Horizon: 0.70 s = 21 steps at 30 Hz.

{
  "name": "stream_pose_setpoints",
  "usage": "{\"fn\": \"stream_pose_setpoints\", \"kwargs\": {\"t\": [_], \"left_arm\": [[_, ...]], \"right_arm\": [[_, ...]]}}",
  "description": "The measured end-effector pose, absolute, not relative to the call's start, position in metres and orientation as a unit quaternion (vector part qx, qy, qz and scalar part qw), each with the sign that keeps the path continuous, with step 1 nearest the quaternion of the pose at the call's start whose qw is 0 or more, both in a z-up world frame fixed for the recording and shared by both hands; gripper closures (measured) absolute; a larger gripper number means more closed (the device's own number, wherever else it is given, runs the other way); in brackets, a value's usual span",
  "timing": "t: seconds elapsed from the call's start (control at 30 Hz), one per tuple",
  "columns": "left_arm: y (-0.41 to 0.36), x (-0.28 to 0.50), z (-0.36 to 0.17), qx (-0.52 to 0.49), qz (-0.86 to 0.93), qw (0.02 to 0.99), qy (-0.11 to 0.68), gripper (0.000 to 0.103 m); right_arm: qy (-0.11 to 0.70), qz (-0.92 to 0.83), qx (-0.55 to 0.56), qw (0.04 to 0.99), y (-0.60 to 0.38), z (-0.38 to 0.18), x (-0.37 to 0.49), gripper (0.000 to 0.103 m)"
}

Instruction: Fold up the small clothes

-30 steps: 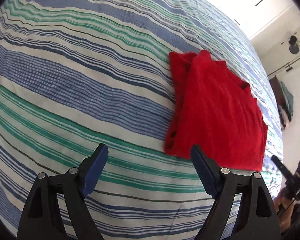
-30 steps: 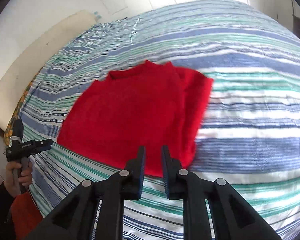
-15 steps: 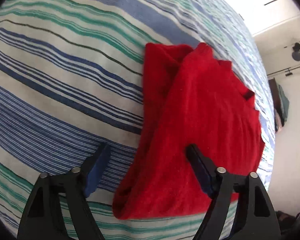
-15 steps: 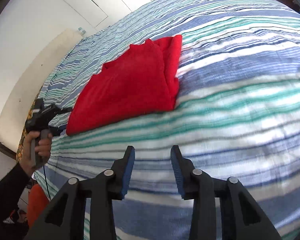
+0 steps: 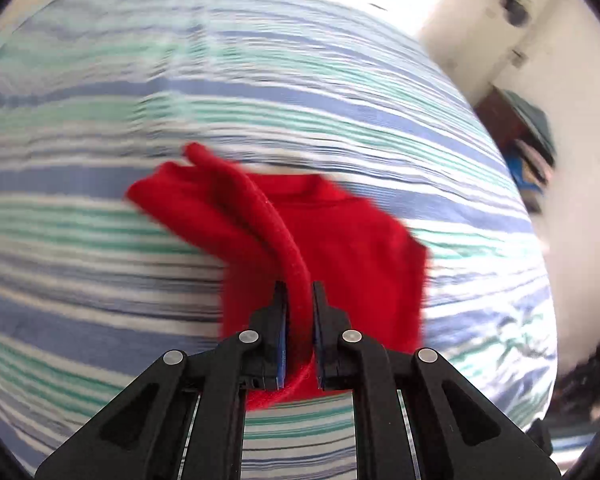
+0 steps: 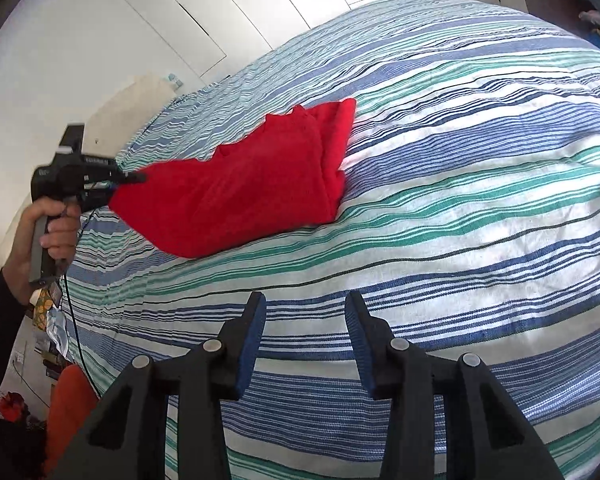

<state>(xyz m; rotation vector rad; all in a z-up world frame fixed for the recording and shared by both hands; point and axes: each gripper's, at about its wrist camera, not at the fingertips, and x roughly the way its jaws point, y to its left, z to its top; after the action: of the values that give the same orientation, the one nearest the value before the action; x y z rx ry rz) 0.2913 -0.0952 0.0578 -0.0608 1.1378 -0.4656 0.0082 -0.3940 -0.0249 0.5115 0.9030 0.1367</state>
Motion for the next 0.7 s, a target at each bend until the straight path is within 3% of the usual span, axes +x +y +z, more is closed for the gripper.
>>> {"fn": "stream_pose_setpoints", "kwargs": {"t": [0.13, 0.3, 0.47, 0.57, 0.7], "left_arm": [[-0.191, 0.253, 0.039, 0.028, -0.264, 0.813, 0.518, 0.093], [-0.240, 0.221, -0.022, 0.074, -0.239, 0.778, 0.577, 0.072], [-0.138, 0.182, -0.005, -0.017, -0.248, 0.803, 0.542, 0.027], [-0.059, 0.187, -0.006, -0.044, -0.198, 0.826, 0.526, 0.027], [-0.010, 0.215, -0.022, -0.071, -0.151, 0.824, 0.542, 0.030]], "right_arm": [[0.427, 0.048, 0.273, 0.860, -0.414, -0.028, 0.002, 0.062], [0.422, 0.016, 0.299, 0.855, -0.434, -0.031, -0.003, 0.061], [0.417, -0.010, 0.315, 0.853, -0.450, -0.030, -0.014, 0.060], [0.421, 0.005, 0.340, 0.841, -0.451, -0.027, -0.001, 0.059], [0.418, 0.094, 0.394, 0.813, -0.426, -0.015, 0.050, 0.059]]}}
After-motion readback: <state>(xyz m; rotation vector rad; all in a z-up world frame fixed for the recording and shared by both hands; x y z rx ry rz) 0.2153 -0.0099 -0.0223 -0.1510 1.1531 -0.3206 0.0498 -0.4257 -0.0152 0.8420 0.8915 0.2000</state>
